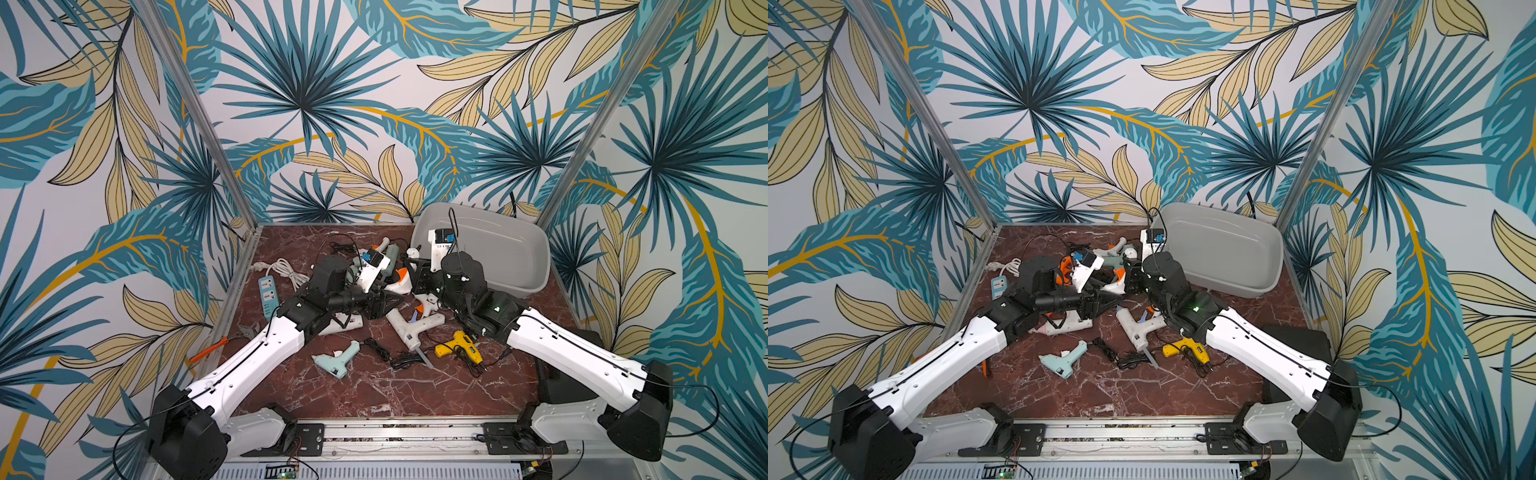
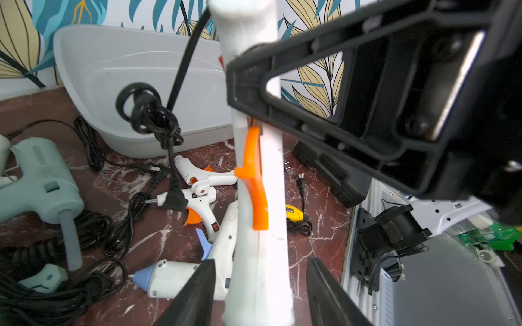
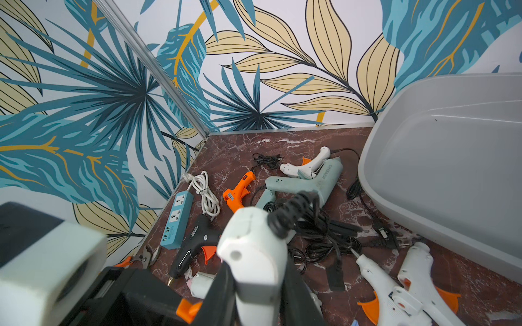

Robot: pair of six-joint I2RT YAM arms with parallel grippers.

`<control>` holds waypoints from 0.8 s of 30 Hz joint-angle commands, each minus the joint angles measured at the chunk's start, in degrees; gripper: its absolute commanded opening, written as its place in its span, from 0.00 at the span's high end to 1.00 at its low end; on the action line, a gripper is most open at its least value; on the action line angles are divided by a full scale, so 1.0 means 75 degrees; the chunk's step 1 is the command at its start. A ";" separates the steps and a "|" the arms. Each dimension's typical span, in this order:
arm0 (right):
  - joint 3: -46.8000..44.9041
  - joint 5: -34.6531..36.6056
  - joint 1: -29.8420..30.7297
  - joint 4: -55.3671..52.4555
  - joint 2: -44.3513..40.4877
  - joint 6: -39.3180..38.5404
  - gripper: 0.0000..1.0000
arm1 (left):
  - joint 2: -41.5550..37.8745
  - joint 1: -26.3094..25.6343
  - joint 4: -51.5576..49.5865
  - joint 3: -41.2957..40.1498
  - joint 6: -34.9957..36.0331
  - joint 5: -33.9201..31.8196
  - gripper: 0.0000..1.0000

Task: Put the hot melt glue gun into the storage box
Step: Place the hot melt adhesive gun in the storage box.

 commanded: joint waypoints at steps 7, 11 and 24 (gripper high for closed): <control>-0.0049 -0.0039 0.0001 0.0361 -0.0039 -0.0005 1.00 | 0.0018 -0.0024 0.0551 0.0172 -0.0033 -0.0182 0.49; -0.0047 -0.0027 -0.0004 0.0347 -0.0027 -0.0006 1.00 | 0.0027 -0.0027 0.0713 0.0138 -0.0077 -0.0271 0.67; 0.0675 0.0791 -0.0002 -0.1809 -0.0476 0.0418 0.35 | -0.0222 -0.0069 0.1027 -0.0282 0.1532 -0.2391 1.00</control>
